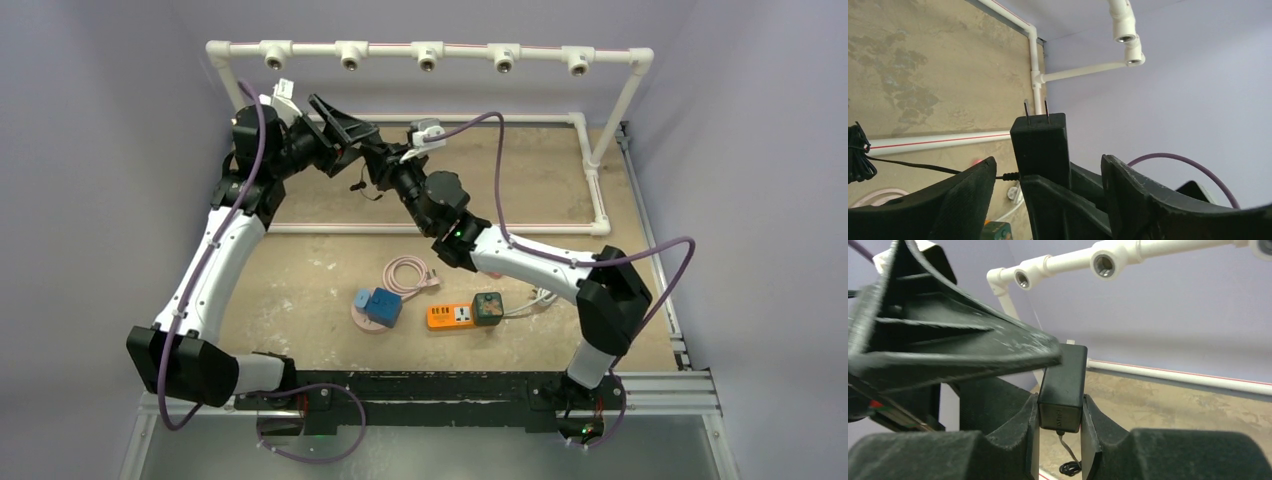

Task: Insert the plug

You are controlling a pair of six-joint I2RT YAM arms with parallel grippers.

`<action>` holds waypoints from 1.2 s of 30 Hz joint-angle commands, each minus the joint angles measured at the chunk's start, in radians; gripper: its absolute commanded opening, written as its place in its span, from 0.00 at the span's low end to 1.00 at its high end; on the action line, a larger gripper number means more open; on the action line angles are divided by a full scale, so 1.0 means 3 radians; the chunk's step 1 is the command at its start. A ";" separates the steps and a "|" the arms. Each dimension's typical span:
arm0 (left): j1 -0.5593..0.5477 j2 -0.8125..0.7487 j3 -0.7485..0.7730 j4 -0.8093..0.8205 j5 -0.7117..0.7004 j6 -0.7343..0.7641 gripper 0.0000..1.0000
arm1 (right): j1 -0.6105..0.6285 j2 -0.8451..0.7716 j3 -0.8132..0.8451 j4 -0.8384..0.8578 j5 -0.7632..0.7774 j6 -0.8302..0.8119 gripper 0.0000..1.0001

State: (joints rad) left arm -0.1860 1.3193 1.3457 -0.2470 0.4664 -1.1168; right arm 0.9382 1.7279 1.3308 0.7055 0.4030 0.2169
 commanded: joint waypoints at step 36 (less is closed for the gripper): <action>-0.0132 -0.0992 -0.0121 -0.1248 0.1506 0.9160 0.84 | -0.0438 -0.0931 0.0897 -0.3266 -0.1642 0.2476 0.00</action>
State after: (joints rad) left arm -0.2237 1.0145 1.2797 -0.5056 0.9134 1.3579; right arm 0.8089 1.4967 1.5650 -0.2443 0.0051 0.9237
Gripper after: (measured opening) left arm 0.874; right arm 0.308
